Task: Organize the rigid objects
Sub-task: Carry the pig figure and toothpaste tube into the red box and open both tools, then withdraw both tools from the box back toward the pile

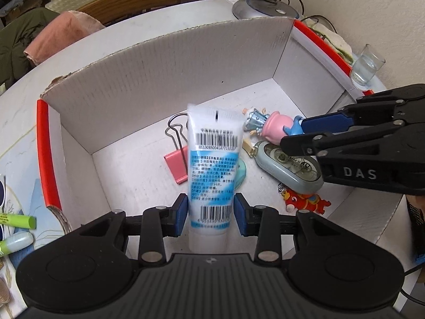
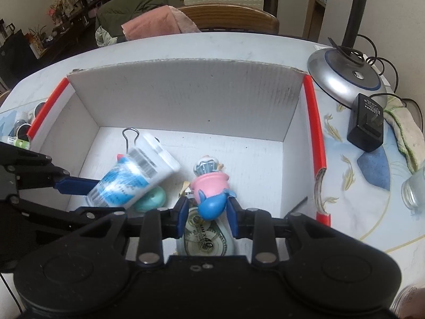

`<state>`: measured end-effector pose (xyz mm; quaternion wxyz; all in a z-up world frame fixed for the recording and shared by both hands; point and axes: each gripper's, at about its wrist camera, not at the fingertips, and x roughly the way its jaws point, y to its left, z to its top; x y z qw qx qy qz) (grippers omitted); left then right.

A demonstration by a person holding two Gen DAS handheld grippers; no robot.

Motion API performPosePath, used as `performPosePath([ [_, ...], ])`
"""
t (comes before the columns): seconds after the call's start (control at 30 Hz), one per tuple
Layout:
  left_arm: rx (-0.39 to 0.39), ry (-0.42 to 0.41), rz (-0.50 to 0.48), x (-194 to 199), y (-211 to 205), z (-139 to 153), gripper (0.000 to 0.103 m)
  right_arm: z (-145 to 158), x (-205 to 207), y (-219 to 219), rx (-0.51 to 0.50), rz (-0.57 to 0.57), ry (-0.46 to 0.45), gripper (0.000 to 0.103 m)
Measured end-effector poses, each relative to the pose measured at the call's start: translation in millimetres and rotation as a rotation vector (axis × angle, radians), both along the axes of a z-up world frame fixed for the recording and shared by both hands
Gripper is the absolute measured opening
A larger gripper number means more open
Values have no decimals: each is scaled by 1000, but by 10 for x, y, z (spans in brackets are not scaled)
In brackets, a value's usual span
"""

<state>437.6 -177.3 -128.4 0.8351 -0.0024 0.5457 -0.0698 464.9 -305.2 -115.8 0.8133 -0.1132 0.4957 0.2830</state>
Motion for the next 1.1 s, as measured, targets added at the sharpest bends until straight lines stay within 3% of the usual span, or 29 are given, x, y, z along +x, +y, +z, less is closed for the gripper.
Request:
performPosePath([
  [0.23,-39,-32,9,-83,21,116,39,109,-94,-101,50,2,-9,34],
  [0.37,-56,-71,17,-190,36,212,51,214,-177,-148,83,10,-24,35],
  [0.67,-91,-168,52,-503,118,490,51,454,-446,-223,144,21,-66,40],
  [0.77,-88,-202,64,-621,144,591,51,539,-538,-245,170,29,-75,50],
  [0.83,-86,-231,69,-703,160,659,51,600,-613,-260,187,35,-91,70],
  [1.1,-93,-305,82,-1033,269,863,51,785,-853,-259,223,53,-130,77],
])
